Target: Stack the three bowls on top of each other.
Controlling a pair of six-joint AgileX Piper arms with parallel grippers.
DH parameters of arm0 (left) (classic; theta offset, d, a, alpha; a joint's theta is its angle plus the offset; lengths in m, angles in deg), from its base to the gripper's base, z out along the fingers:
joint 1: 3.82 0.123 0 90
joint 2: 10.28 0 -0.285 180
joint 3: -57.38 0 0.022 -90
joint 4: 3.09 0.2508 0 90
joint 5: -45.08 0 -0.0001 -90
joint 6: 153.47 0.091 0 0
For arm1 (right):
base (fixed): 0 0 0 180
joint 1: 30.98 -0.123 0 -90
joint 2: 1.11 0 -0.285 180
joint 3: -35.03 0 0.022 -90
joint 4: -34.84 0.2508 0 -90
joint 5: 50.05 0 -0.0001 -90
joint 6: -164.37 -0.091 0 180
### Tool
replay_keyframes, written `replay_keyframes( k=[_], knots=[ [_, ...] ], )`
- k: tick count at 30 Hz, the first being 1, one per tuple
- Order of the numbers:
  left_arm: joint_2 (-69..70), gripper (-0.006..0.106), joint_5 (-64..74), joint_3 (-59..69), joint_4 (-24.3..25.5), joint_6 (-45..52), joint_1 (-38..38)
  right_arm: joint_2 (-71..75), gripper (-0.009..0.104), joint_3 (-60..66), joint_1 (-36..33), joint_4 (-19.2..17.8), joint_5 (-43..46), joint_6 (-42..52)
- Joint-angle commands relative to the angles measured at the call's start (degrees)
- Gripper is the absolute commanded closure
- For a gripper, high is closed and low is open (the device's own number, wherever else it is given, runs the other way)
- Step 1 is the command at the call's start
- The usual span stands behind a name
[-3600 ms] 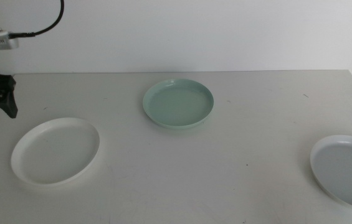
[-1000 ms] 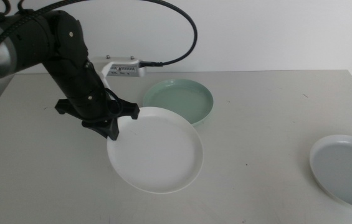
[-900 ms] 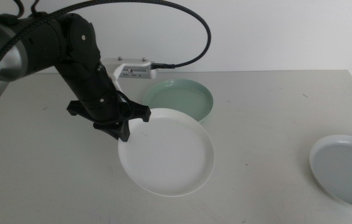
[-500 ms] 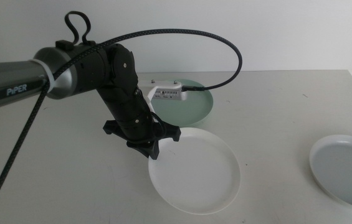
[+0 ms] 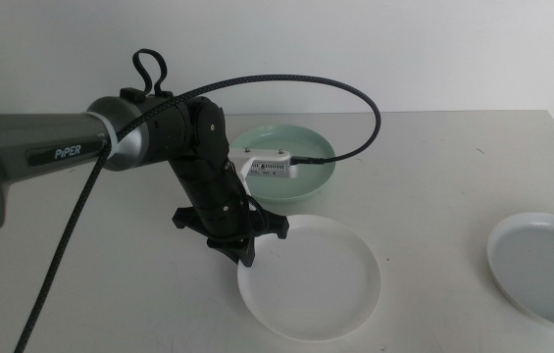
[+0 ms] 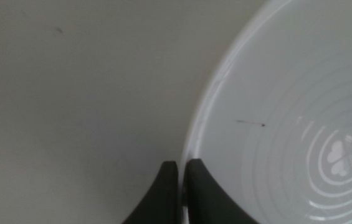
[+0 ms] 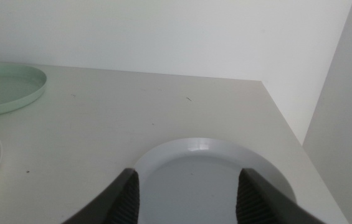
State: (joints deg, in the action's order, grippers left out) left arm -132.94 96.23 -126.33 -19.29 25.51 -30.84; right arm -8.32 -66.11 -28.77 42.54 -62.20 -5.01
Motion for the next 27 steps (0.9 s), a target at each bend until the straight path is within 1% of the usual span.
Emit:
replay_keyframes(
  k=[1,3,4,11,14,17,23,27],
  knots=[
    [2.3,0.094,-0.6,-1.2,-0.5,-0.3,-0.4,1.0,0.054,-0.4,0.4,-0.6,4.5,0.5],
    [2.2,0.086,-0.8,-1.2,-0.4,0.0,-0.4,1.0,0.054,-0.4,0.4,-0.6,4.5,0.5],
    [2.2,0.079,-0.9,-1.2,-0.4,0.5,-0.4,1.0,0.054,-0.4,0.4,-0.6,4.5,0.5],
    [2.5,0.022,0.7,-2.3,0.5,2.1,-0.4,1.0,0.054,-0.4,0.4,-0.6,4.5,0.5],
    [3.3,0.004,4.7,-5.2,2.0,2.1,-0.3,1.0,0.054,-0.4,0.4,-0.6,4.5,0.5],
    [4.9,-0.004,8.4,-9.2,5.7,-0.4,-0.3,1.0,0.054,-0.4,0.4,-0.6,4.5,0.5],
    [9.0,-0.004,14.7,-16.6,15.5,-8.8,-0.3,1.0,0.054,-0.4,0.4,-0.6,4.5,0.5],
    [12.0,-0.004,14.9,-19.4,20.1,-12.7,-0.3,1.0,0.054,-0.4,0.4,-0.6,4.5,0.5]
  ],
)
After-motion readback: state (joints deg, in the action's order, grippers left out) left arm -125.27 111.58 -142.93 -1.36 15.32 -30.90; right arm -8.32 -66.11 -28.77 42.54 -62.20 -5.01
